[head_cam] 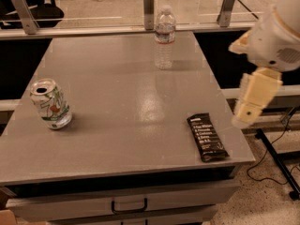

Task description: Knock 7up can over

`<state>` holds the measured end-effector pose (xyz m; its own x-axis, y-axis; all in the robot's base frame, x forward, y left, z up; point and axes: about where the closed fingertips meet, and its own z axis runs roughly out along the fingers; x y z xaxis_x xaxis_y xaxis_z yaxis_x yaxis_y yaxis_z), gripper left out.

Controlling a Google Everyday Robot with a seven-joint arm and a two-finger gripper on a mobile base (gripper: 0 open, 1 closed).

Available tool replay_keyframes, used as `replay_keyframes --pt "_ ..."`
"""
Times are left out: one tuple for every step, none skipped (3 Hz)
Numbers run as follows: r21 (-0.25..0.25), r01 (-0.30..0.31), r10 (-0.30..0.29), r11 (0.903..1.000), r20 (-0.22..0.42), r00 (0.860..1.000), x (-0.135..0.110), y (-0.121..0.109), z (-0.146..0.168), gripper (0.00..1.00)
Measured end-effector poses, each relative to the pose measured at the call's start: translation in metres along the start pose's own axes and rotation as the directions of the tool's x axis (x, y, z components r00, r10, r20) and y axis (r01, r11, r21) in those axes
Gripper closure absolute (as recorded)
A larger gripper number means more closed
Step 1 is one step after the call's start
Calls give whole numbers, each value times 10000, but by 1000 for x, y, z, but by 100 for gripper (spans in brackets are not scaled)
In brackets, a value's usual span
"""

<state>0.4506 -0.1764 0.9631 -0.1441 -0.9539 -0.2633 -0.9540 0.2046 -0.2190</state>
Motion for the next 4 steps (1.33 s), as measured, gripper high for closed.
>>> replay_keyframes --pt "-628 1278 -1188 9898 1311 9842 -74 3 38 0" --pt "-1015 2644 -2287 9591 2728 9345 -168 22 58 0" --pt "-1014 2644 -2288 9591 2730 9344 -168 22 58 0" --pt "-905 2628 -2215 9606 3219 9205 -172 17 62 0"
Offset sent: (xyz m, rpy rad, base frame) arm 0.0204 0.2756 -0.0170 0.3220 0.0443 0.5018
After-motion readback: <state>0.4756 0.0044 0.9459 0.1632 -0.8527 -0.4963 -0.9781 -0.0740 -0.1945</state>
